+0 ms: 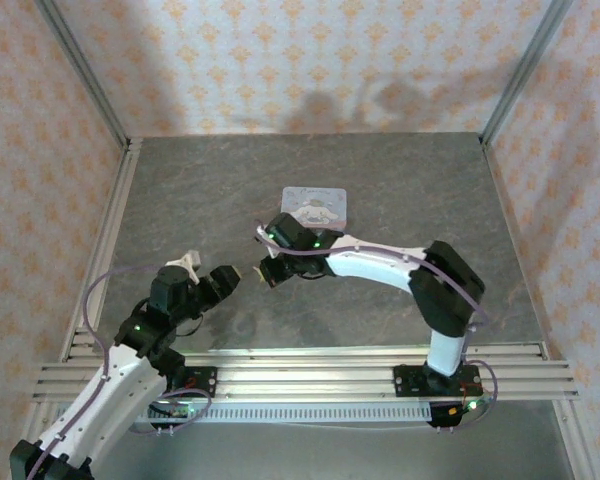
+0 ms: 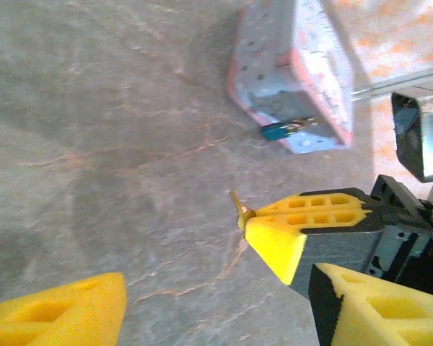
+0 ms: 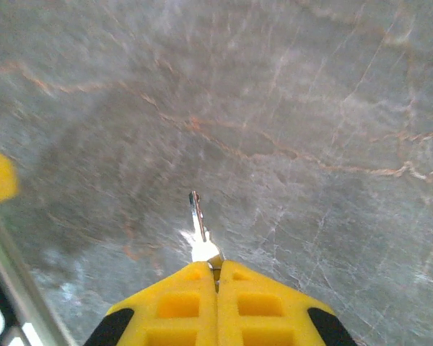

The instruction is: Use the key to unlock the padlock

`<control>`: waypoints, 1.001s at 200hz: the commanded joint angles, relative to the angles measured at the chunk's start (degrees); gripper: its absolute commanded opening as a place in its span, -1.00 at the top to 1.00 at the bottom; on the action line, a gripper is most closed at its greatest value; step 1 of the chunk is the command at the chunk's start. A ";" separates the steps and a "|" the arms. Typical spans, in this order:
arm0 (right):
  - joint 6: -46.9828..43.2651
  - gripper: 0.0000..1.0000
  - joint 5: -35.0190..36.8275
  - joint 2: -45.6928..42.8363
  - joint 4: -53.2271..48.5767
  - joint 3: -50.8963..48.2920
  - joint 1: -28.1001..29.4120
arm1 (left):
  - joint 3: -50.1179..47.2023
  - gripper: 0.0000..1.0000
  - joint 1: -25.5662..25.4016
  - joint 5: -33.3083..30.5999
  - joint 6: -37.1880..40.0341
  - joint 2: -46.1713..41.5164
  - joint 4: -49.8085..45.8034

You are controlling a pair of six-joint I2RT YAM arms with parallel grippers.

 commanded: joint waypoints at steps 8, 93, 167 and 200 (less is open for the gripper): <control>5.07 1.00 1.35 -8.64 7.88 -4.66 -1.17 | 5.42 -0.34 0.45 4.64 2.59 3.56 7.68; 7.21 1.00 2.11 -24.80 15.11 -15.32 -2.23 | 16.80 -0.07 0.29 17.97 12.72 17.40 18.16; 6.79 1.00 0.28 -28.53 18.15 -18.11 -2.27 | 18.86 0.11 0.03 23.96 14.65 21.46 21.41; 7.43 1.00 -0.58 -28.53 19.22 -18.37 -2.29 | 18.78 0.12 -0.92 24.50 14.76 23.07 22.50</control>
